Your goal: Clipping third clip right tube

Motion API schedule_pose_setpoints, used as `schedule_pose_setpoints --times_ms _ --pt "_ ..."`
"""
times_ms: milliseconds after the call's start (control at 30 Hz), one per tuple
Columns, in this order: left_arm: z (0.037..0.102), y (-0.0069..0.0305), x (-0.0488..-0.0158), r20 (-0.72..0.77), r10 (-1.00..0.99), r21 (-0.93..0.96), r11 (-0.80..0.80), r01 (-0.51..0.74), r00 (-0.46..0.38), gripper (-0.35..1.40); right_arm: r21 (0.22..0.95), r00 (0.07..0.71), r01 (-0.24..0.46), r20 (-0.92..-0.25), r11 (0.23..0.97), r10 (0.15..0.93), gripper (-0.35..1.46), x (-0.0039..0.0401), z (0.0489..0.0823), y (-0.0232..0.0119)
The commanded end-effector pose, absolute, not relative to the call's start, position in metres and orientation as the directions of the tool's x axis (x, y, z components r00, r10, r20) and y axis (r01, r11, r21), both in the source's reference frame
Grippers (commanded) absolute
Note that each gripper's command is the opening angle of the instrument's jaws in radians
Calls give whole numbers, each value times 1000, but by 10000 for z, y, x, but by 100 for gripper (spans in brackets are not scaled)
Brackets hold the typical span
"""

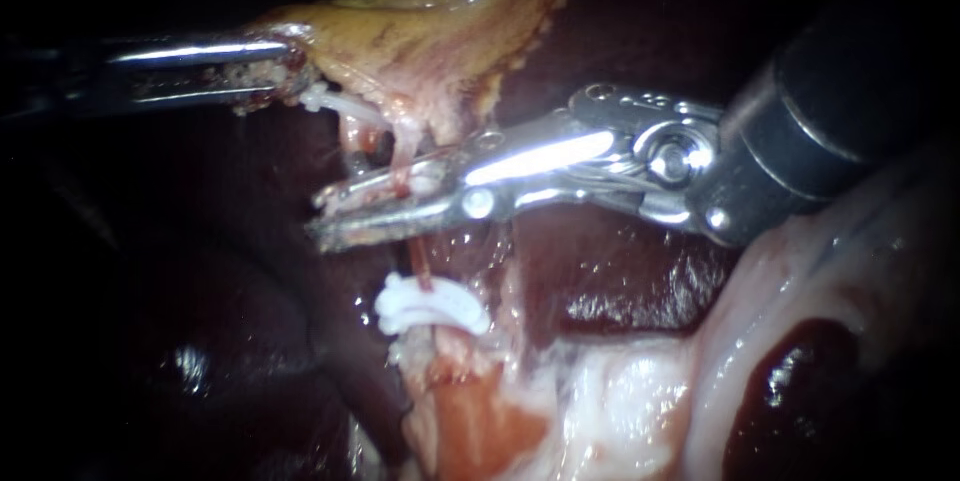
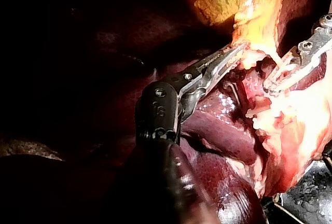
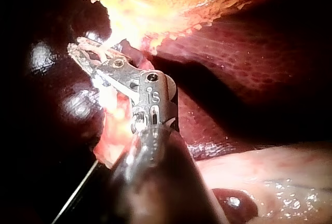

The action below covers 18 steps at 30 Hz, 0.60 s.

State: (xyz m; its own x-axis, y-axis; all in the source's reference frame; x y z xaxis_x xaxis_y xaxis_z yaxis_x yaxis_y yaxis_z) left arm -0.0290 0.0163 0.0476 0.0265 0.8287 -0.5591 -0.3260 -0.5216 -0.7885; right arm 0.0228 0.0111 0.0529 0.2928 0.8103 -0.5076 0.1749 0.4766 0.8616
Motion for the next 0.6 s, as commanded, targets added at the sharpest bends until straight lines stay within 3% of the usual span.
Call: schedule_pose_setpoints --times_ms 33,100,167,600 --pt "476 163 -290 -560 828 -788 -522 -326 27 -35 863 293 173 -506 475 812 -27 227 530 110" --pt "476 163 -290 -560 828 -788 -522 -326 27 -35 865 288 164 -502 474 815 -29 227 530 110" --pt "476 163 -290 -560 828 -788 -522 -326 27 -35 893 295 149 -450 425 843 -35 225 530 110" --pt "478 162 -290 -561 828 -787 -523 -327 26 -35 893 307 121 -449 433 839 -35 218 532 110"
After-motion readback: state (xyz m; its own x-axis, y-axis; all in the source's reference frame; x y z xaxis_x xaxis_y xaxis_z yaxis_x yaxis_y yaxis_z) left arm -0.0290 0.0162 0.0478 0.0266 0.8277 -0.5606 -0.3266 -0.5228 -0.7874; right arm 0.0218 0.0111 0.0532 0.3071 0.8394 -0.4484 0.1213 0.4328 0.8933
